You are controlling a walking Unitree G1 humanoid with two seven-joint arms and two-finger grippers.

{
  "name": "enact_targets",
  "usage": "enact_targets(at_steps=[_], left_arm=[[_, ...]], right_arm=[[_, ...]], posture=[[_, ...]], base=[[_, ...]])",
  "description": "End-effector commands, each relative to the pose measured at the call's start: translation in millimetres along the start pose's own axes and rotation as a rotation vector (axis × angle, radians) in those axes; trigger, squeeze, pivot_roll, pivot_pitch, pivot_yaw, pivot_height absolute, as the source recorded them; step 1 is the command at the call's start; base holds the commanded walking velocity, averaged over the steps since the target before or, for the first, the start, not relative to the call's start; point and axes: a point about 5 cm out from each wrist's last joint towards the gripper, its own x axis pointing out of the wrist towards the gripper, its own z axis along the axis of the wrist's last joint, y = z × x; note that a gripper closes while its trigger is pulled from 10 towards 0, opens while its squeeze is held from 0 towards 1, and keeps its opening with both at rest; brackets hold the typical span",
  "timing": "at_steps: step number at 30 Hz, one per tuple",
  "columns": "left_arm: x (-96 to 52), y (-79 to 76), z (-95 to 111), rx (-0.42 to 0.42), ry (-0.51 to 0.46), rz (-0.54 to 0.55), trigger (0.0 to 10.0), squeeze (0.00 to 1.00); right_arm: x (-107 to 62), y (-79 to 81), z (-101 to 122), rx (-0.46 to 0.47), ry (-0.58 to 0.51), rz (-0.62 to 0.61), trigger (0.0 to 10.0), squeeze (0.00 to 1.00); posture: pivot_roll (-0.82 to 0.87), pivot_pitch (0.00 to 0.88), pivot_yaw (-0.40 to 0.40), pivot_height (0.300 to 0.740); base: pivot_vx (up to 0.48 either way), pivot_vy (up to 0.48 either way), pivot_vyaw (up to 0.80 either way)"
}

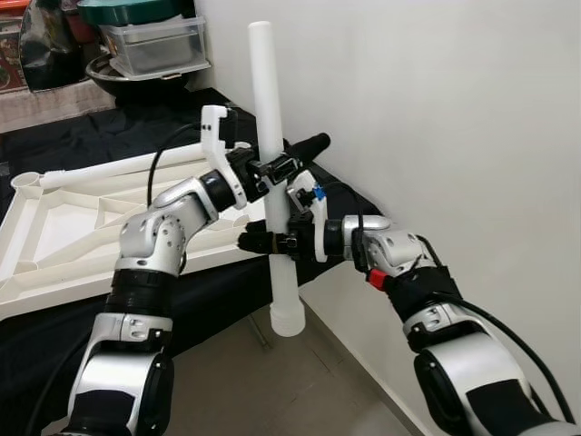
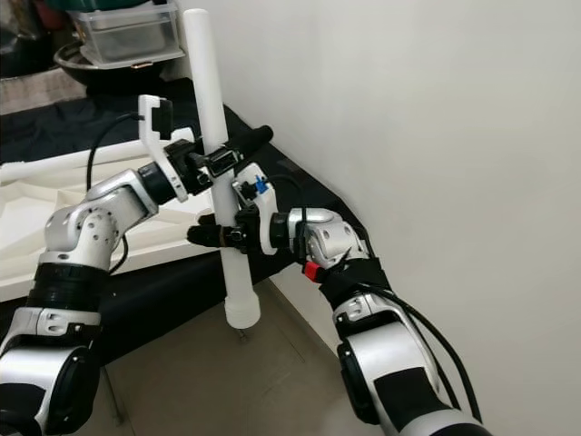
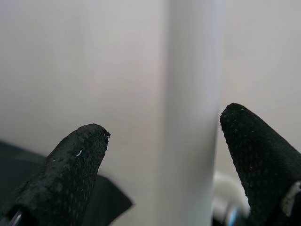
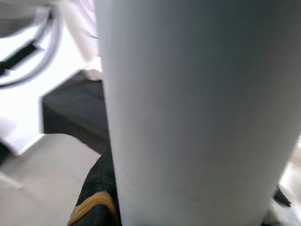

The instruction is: Building children table

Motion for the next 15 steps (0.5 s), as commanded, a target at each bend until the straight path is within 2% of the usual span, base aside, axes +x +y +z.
enact_targets(at_steps=[1,5,7,8,10,11,12,13,14,15], left_arm=[[-5.1,1.4,2,0.005,-0.006,0.016,10.0,0.0],[-16.2,2.5,5,0.006,-0.034,0.055,10.0,0.0],[-18.6,2.5,5,0.013,-0.039,0.067,10.0,0.0],[-20.2,2.1,4,0.02,-0.041,0.077,10.0,0.0],[-27.6,-1.8,0,0.04,-0.06,0.133,10.0,0.0],[-27.6,-1.8,0,0.04,-0.06,0.133,10.0,0.0],[-32.3,-3.4,-5,0.056,-0.067,0.18,10.0,0.0],[-35.5,-4.5,-8,0.066,-0.071,0.212,10.0,0.0],[-35.5,-4.5,-8,0.066,-0.071,0.212,10.0,0.0],[-38.6,-6.7,-12,0.086,-0.076,0.246,10.0,0.0]], right_arm=[[-3.3,-2.5,7,-0.023,-0.023,-0.016,0.0,0.0],[-17.5,-12.1,9,-0.026,-0.048,-0.093,0.0,0.0],[-19.4,-13.8,11,-0.029,-0.061,-0.111,0.0,0.0],[-20.7,-15.1,12,-0.041,-0.079,-0.131,0.0,0.0],[-26.2,-22.9,27,-0.082,-0.202,-0.291,0.0,0.0],[-26.2,-22.9,27,-0.082,-0.202,-0.291,0.0,0.0],[-30.5,-27.7,36,-0.087,-0.268,-0.397,10.0,0.0],[-33.6,-30.6,41,-0.084,-0.308,-0.463,10.0,0.0],[-33.6,-30.6,41,-0.084,-0.308,-0.463,10.0,0.0],[-37.5,-31.6,48,-0.119,-0.348,-0.529,10.0,0.0]], posture=[[0.05,0.016,-0.04,0.74],[0.05,0.007,-0.042,0.74],[0.05,0.006,-0.04,0.74],[0.04,0.002,-0.04,0.74],[0.05,0.0,-0.046,0.74],[0.05,0.0,-0.046,0.74],[0.05,0.0,-0.047,0.74],[0.05,0.0,-0.047,0.74],[0.05,0.0,-0.047,0.74],[0.05,0.0,-0.047,0.74]], base=[[0.0,0.0,0.0],[0.0,0.0,0.0],[0.0,0.0,0.0],[0.0,0.0,0.0],[0.0,0.0,0.0],[0.0,0.0,0.0],[0.0,0.0,0.0],[0.0,0.0,0.0],[0.0,0.0,0.0],[0.0,0.0,0.0]])
